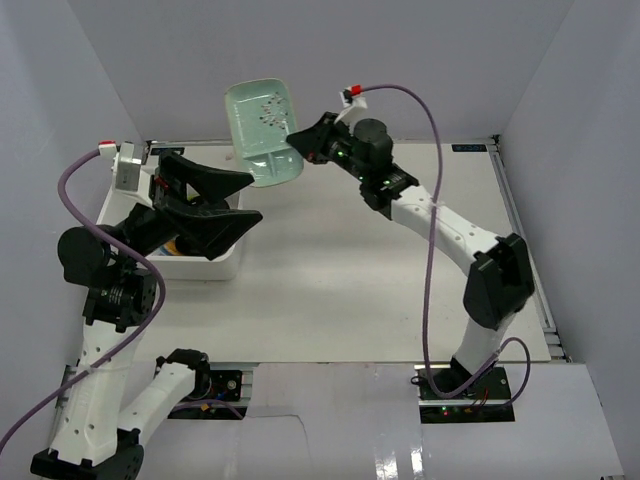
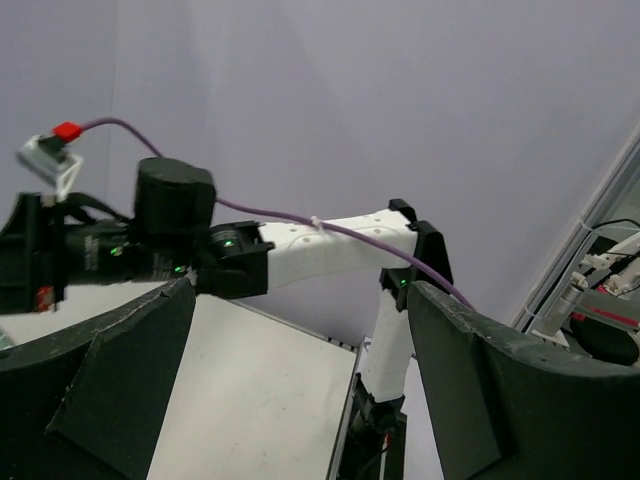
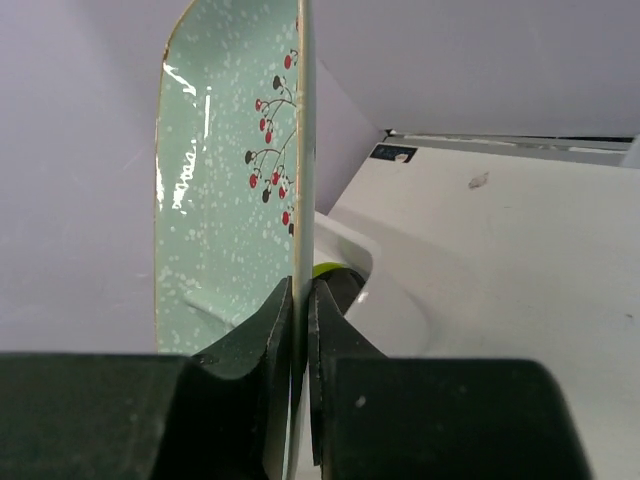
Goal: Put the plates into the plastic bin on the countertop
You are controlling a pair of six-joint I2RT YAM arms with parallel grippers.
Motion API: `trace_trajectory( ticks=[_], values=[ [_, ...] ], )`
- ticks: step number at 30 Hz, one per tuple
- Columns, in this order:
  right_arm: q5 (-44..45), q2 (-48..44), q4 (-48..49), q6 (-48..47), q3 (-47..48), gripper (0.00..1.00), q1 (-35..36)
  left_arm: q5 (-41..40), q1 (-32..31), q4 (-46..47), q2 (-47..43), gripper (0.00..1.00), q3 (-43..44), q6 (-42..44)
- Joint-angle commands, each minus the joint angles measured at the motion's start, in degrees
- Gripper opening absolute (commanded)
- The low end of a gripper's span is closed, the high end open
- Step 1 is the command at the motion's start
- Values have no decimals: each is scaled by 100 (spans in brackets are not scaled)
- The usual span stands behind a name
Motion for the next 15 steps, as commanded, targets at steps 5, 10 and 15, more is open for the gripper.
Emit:
trace_trajectory(
  ticks=[5, 10, 15],
  values=[
    [468, 2115, -1098, -911, 3429, 8, 1109, -263, -28, -624, -238, 98, -27, 95],
    [117, 3593, -1191, -1140, 5182, 8, 1549, -368, -28, -800, -414, 98, -220, 200],
    [72, 4006, -847, -1228, 5042, 8, 1690, -395, -28, -844, -449, 98, -422, 183]
  ],
)
